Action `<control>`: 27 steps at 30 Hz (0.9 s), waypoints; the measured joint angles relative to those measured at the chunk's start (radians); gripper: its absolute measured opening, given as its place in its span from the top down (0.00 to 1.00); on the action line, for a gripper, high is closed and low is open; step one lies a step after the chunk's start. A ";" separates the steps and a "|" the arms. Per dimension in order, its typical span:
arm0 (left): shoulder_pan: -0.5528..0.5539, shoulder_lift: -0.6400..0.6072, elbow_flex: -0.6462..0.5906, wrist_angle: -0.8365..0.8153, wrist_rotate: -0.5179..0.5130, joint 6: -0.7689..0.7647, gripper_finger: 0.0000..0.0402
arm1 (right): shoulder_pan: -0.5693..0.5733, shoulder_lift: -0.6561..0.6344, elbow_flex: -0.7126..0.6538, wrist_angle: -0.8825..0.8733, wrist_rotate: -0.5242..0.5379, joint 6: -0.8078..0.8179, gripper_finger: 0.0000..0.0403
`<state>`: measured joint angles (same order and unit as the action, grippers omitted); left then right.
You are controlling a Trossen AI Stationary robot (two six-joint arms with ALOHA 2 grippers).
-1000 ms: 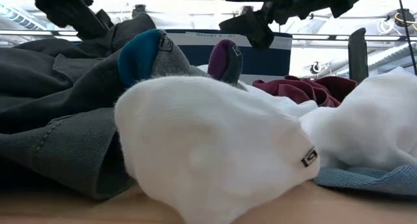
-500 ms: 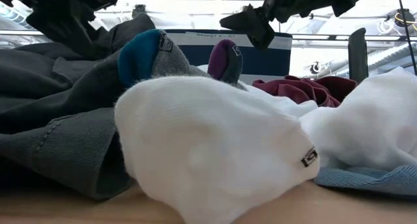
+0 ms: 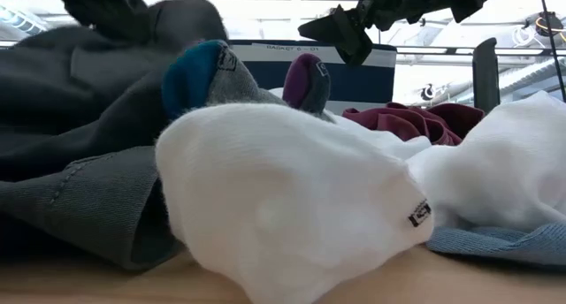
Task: Sort clothes
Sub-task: Put the black shorts into the blue laundry organizer
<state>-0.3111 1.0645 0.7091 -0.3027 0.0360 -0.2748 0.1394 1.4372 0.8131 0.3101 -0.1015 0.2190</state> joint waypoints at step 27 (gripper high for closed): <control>-0.006 -0.201 0.380 -0.042 0.037 0.185 0.98 | 0.013 0.000 0.000 -0.010 0.000 0.005 0.39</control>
<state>-0.3168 0.8633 1.0891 -0.3448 0.0731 -0.0898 0.1524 1.4368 0.8131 0.3000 -0.1019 0.2240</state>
